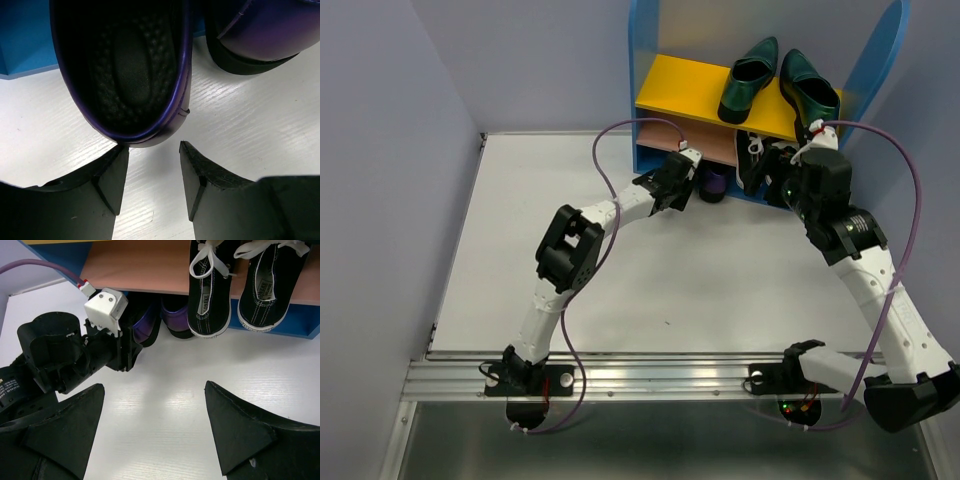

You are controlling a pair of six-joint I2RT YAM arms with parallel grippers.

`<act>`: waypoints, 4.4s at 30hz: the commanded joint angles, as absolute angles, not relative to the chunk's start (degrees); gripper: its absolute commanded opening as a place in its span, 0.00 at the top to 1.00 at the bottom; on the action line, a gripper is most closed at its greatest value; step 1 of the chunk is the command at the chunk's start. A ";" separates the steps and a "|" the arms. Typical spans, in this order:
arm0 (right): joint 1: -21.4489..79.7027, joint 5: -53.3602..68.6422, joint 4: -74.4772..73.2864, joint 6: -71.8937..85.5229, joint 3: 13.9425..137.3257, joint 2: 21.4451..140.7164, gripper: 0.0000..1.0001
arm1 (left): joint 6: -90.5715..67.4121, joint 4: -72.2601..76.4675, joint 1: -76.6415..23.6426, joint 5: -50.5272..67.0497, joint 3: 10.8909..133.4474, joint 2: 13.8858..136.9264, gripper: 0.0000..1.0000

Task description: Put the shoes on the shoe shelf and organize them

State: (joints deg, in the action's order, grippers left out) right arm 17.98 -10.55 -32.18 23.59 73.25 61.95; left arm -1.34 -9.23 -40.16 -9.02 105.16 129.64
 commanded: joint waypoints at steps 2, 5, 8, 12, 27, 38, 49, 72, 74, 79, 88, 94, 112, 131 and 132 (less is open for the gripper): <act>17.75 -11.34 -31.46 23.12 75.76 62.14 0.13 | 0.53 4.04 -39.81 -8.18 109.34 129.82 0.44; 17.75 -11.43 -31.46 23.11 75.68 62.14 0.13 | 0.44 5.97 -39.81 -8.00 107.76 128.77 0.44; 17.75 -11.34 -31.46 23.12 75.76 62.31 0.13 | -1.41 8.17 -39.81 -8.79 104.95 126.92 0.43; 17.75 -11.42 -31.38 23.12 75.76 62.32 0.13 | -2.20 11.33 -39.90 -9.40 100.12 122.88 0.42; 17.75 -10.90 -31.03 23.29 75.06 62.32 0.13 | -5.62 19.24 -40.52 -11.69 83.15 112.51 0.25; 17.75 -11.07 -31.20 23.47 74.88 61.44 0.13 | -6.50 18.63 -40.08 -12.57 88.94 117.07 0.19; 17.75 -11.16 -31.20 23.47 74.88 61.08 0.13 | -7.12 15.38 -39.99 -12.57 92.90 120.32 0.26; 17.75 -10.72 -31.29 23.73 75.23 61.17 0.13 | -7.21 14.85 -40.08 -10.81 93.34 122.52 0.47; 17.75 -10.81 -31.38 23.64 75.23 61.17 0.13 | -7.21 14.85 -40.08 -10.99 93.60 122.69 0.60; 17.75 -10.90 -31.46 23.47 75.50 61.26 0.13 | -7.03 14.59 -40.08 -10.99 94.92 123.57 0.85; 17.75 -10.81 -31.73 23.47 75.67 61.26 0.13 | -6.59 15.47 -40.08 -11.16 97.03 123.66 1.00; 17.75 -10.81 -31.82 23.47 76.11 61.35 0.13 | -8.69 17.14 -40.08 -9.32 99.31 124.28 1.00; 17.75 -11.43 -32.61 23.55 75.85 60.21 0.13 | -18.35 22.06 -38.68 -7.39 97.74 123.23 1.00; 17.75 -11.51 -33.22 23.56 76.02 59.68 0.13 | -21.89 28.56 -35.07 -5.89 94.39 125.42 1.00; 17.75 -11.60 -33.31 23.64 76.03 59.68 0.13 | -21.36 28.48 -35.16 -5.80 94.57 125.85 1.00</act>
